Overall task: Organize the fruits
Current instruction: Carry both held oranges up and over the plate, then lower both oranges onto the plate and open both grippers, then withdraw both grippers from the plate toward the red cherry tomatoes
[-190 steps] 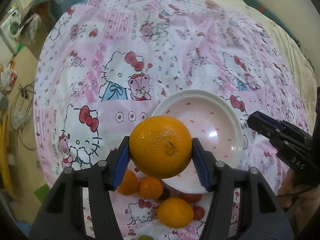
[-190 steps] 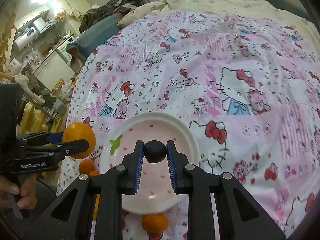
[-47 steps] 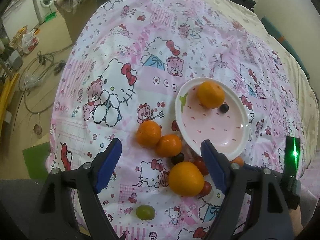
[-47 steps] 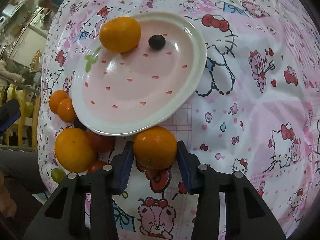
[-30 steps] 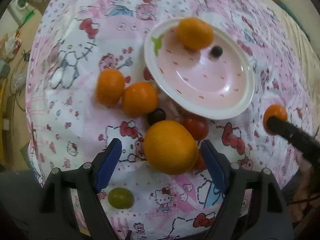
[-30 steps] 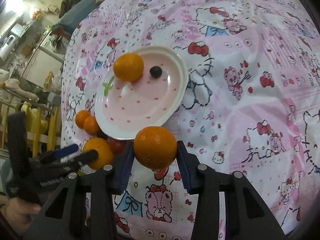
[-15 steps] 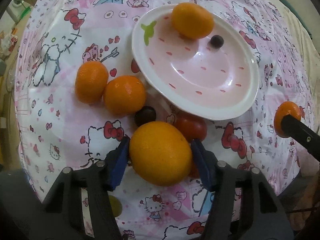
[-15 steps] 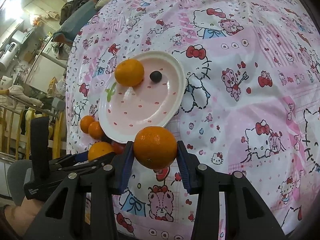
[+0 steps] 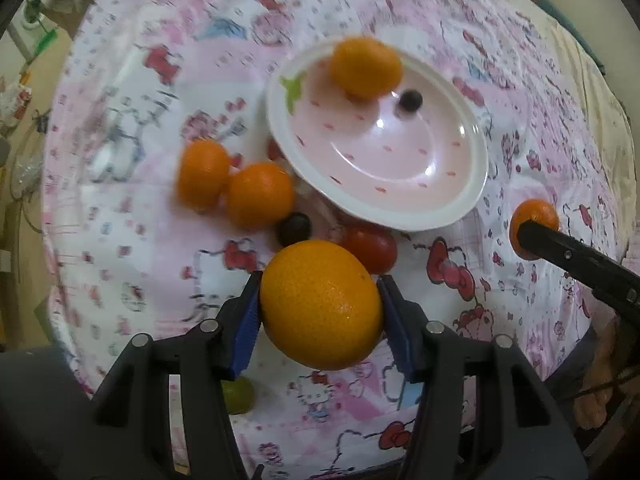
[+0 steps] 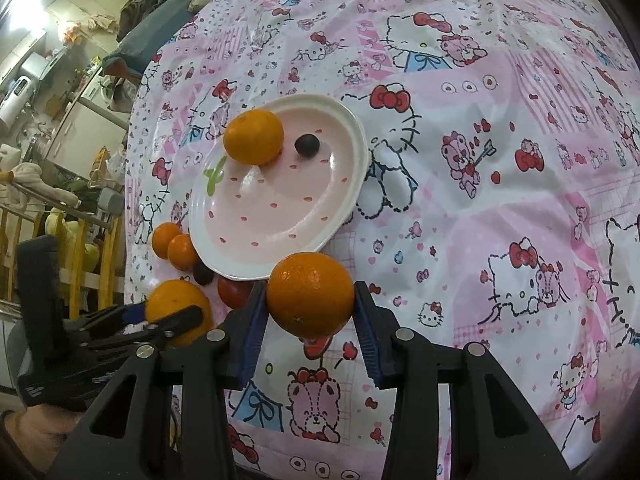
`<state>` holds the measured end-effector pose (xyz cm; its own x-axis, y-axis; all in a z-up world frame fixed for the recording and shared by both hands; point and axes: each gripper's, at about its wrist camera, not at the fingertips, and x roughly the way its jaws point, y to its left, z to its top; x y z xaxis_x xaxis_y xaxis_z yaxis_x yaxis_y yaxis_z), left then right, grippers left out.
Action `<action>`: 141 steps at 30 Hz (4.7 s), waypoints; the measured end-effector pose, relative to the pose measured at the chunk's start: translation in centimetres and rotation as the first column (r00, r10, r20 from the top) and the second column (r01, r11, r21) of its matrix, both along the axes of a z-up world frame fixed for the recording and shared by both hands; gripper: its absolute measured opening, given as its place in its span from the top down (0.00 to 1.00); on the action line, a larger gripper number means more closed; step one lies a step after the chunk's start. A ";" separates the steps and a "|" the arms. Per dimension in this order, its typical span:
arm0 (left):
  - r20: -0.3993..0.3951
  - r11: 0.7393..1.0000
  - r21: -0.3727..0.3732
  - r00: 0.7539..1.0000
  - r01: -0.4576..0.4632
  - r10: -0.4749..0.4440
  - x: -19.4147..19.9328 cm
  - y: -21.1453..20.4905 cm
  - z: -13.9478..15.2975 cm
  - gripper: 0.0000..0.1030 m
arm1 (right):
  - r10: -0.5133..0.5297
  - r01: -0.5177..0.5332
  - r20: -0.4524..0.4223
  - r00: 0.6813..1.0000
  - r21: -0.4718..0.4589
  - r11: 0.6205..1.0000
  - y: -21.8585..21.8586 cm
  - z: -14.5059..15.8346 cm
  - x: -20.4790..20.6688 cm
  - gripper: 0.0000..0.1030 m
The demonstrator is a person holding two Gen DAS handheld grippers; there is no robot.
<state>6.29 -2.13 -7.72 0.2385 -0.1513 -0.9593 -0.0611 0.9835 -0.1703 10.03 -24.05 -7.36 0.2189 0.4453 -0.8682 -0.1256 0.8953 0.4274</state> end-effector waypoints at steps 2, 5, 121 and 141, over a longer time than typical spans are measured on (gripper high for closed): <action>0.031 1.000 0.006 0.999 -0.011 0.010 -0.1 0.6 0.7 0.50 | -0.009 0.009 0.003 1.000 -0.001 1.000 -0.3 0.1 -0.1 0.58; 0.069 0.999 0.005 0.997 -0.047 0.047 -0.3 1.9 1.7 0.50 | -0.036 0.036 0.017 0.999 -0.011 0.999 -1.2 0.5 -0.1 0.58; 0.164 0.999 0.004 0.986 -0.045 0.044 4.5 4.0 4.7 0.22 | -0.026 0.007 0.164 0.986 0.119 0.993 1.3 4.6 3.4 0.29; 0.165 0.997 0.036 0.984 -0.069 0.062 1.6 4.8 4.9 0.22 | 0.007 -0.015 0.074 0.997 0.109 0.994 3.3 2.1 -0.4 0.29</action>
<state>7.93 2.66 -2.79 0.4010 -0.0909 -0.9115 -0.1000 0.9848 -0.1422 9.63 -20.78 -5.30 0.2749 0.5392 -0.7961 -0.1697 0.8422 0.5118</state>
